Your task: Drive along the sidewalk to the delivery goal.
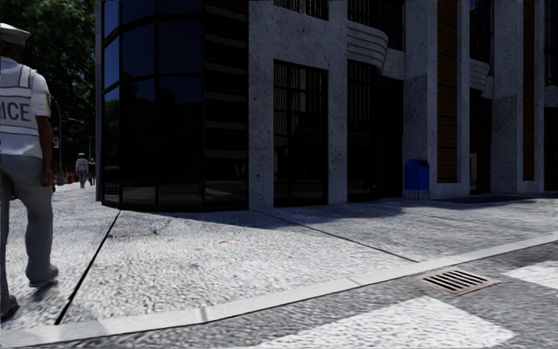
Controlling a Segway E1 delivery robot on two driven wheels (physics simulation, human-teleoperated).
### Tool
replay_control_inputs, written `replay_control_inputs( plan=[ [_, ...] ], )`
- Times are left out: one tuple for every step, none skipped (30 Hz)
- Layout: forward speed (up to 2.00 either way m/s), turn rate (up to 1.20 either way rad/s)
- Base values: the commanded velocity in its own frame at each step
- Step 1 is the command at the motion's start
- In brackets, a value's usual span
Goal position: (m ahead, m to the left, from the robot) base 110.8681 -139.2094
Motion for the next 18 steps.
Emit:
replay_control_inputs(
  plan=[
    [1.09, -0.44],
    [1.09, -0.44],
    [1.09, -0.44],
    [1.09, -0.44],
    [1.09, -0.44],
    [1.09, -0.44],
    [1.10, -0.44],
    [1.10, -0.44],
    [1.10, -0.44],
    [1.13, -0.44],
    [1.17, -0.44],
    [1.17, -0.44],
    [1.22, -0.44],
    [1.26, -0.44],
    [1.28, -0.44],
    [1.28, -0.44],
    [1.29, -0.44],
    [1.29, -0.44]
  ],
)
